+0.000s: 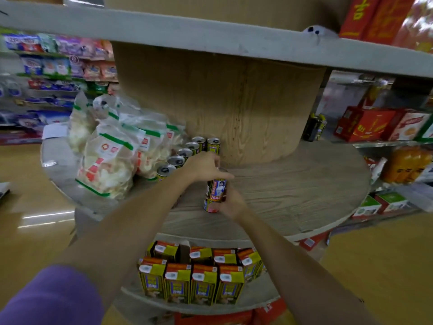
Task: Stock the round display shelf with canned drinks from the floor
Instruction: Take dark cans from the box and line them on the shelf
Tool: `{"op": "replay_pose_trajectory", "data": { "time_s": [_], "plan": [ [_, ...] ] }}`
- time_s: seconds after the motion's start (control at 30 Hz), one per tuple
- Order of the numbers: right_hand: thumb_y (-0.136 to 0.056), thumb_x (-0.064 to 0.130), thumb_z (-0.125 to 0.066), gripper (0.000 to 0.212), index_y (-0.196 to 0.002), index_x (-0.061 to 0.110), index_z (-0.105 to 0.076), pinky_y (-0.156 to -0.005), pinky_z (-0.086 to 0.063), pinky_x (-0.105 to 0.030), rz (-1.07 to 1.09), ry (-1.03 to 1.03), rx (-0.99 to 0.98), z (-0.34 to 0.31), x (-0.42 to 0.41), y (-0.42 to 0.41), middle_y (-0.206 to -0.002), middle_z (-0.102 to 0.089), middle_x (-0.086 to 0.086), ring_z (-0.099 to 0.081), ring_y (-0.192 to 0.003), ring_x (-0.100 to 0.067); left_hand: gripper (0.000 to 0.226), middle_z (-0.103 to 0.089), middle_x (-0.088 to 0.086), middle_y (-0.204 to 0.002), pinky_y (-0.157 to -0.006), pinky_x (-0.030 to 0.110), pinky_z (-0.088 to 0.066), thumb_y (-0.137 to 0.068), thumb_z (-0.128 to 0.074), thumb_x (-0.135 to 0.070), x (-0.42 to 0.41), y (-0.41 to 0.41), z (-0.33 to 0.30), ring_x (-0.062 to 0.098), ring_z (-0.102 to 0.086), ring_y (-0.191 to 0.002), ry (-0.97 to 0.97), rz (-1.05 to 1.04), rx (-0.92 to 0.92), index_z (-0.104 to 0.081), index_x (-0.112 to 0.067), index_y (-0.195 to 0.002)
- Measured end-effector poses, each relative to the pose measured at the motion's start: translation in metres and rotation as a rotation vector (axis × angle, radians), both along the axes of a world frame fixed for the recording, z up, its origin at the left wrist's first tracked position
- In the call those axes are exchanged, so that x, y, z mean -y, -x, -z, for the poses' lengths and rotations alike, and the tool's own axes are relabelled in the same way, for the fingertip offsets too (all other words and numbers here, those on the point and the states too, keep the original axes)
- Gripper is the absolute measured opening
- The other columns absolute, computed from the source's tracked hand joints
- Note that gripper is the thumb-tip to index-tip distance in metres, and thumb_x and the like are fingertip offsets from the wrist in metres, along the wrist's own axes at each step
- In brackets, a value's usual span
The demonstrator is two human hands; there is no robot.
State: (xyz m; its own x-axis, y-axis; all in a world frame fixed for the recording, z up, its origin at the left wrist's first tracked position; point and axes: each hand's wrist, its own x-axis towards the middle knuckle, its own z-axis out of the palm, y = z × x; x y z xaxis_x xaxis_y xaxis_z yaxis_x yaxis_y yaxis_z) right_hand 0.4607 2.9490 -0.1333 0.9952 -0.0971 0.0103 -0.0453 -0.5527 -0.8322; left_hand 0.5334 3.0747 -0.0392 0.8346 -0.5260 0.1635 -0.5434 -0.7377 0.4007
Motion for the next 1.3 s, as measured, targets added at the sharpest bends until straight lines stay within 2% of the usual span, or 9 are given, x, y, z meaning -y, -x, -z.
{"op": "replay_pose_trajectory", "data": {
  "time_s": [0.17, 0.23, 0.4, 0.67, 0.87, 0.97, 1.13, 1.2, 1.3],
  "plan": [
    [-0.067, 0.017, -0.087, 0.075, -0.131, 0.015, -0.049, -0.074, -0.046, -0.020, 0.153, 0.029, 0.002, 0.006, -0.008, -0.025, -0.117, -0.066, -0.001, -0.063, -0.106, -0.018, 0.054, -0.066, -0.008, -0.102, -0.087, 0.039, -0.051, -0.069, -0.065, -0.075, -0.012, -0.040, 0.008, 0.014, -0.060, -0.096, -0.064, 0.157, -0.084, -0.065, -0.030, -0.098],
    [-0.066, 0.020, -0.089, 0.064, -0.119, 0.013, -0.053, -0.063, -0.043, -0.016, 0.187, 0.033, -0.022, 0.007, -0.007, -0.032, -0.108, -0.068, 0.000, -0.064, -0.094, -0.015, 0.045, -0.063, -0.009, -0.123, -0.098, 0.034, -0.046, -0.084, -0.067, -0.055, -0.015, -0.048, 0.001, 0.013, -0.057, -0.112, -0.100, 0.275, -0.124, -0.065, -0.028, -0.119],
    [-0.072, 0.022, -0.085, 0.056, -0.119, 0.006, -0.057, -0.078, -0.045, -0.024, 0.188, 0.155, -0.029, 0.005, -0.008, -0.049, -0.112, -0.068, -0.008, -0.062, -0.100, -0.021, 0.047, -0.056, -0.011, -0.124, -0.079, 0.011, -0.037, -0.086, -0.065, 0.001, -0.023, -0.074, -0.021, 0.004, -0.054, -0.106, -0.169, 0.418, -0.140, -0.060, -0.019, -0.129],
    [-0.079, 0.029, -0.079, 0.053, -0.118, 0.006, -0.052, -0.066, -0.030, -0.024, 0.250, 0.178, -0.031, 0.010, -0.012, -0.083, -0.116, -0.066, -0.012, -0.060, -0.110, -0.030, 0.045, -0.055, -0.009, -0.113, -0.063, 0.008, -0.034, -0.079, -0.080, -0.015, -0.012, -0.102, -0.019, 0.002, -0.049, -0.093, -0.133, 0.362, -0.124, -0.063, -0.015, -0.120],
    [-0.081, 0.023, -0.077, 0.052, -0.120, 0.002, -0.049, -0.078, -0.040, -0.029, 0.241, 0.202, -0.029, 0.008, -0.002, -0.115, -0.122, -0.062, -0.018, -0.058, -0.115, -0.032, 0.035, -0.058, 0.004, -0.119, -0.093, 0.036, -0.045, -0.075, -0.082, -0.024, 0.003, -0.117, -0.017, 0.022, -0.054, -0.111, -0.196, 0.250, 0.058, -0.073, -0.012, -0.107],
    [-0.078, 0.021, -0.079, 0.057, -0.125, 0.003, -0.050, -0.084, -0.043, -0.031, 0.209, 0.212, -0.032, 0.004, 0.004, -0.131, -0.124, -0.062, -0.019, -0.058, -0.117, -0.033, 0.034, -0.057, 0.007, -0.126, -0.090, 0.029, -0.042, -0.081, -0.077, -0.026, 0.005, -0.125, -0.016, 0.020, -0.052, -0.115, -0.192, 0.203, 0.074, -0.073, -0.010, -0.111],
    [-0.080, 0.013, -0.077, 0.050, -0.125, 0.005, -0.056, -0.071, -0.039, -0.019, 0.137, 0.231, -0.029, -0.001, 0.011, -0.153, -0.119, -0.064, -0.016, -0.059, -0.113, -0.029, 0.031, -0.072, 0.005, -0.109, -0.061, 0.014, -0.034, -0.087, -0.072, -0.023, 0.010, -0.142, -0.017, 0.011, -0.059, -0.087, -0.224, 0.182, 0.001, -0.072, -0.005, -0.112],
    [-0.080, 0.004, -0.075, 0.046, -0.123, 0.003, -0.059, -0.058, -0.034, -0.008, 0.116, 0.189, -0.025, 0.000, 0.013, -0.162, -0.116, -0.064, -0.016, -0.060, -0.111, -0.023, 0.030, -0.071, 0.005, -0.112, -0.067, 0.017, -0.039, -0.087, -0.072, -0.022, 0.012, -0.147, -0.017, 0.012, -0.061, -0.090, -0.237, 0.171, -0.002, -0.072, -0.004, -0.112],
    [-0.079, 0.008, -0.077, 0.046, -0.122, 0.005, -0.061, -0.070, -0.039, -0.017, 0.102, 0.212, -0.014, 0.005, 0.012, -0.172, -0.114, -0.066, -0.013, -0.062, -0.109, -0.022, 0.030, -0.072, 0.005, -0.112, -0.075, 0.023, -0.041, -0.087, -0.072, -0.020, 0.014, -0.151, -0.019, 0.012, -0.062, -0.093, -0.266, 0.161, -0.014, -0.071, -0.004, -0.112]
  ]
}}
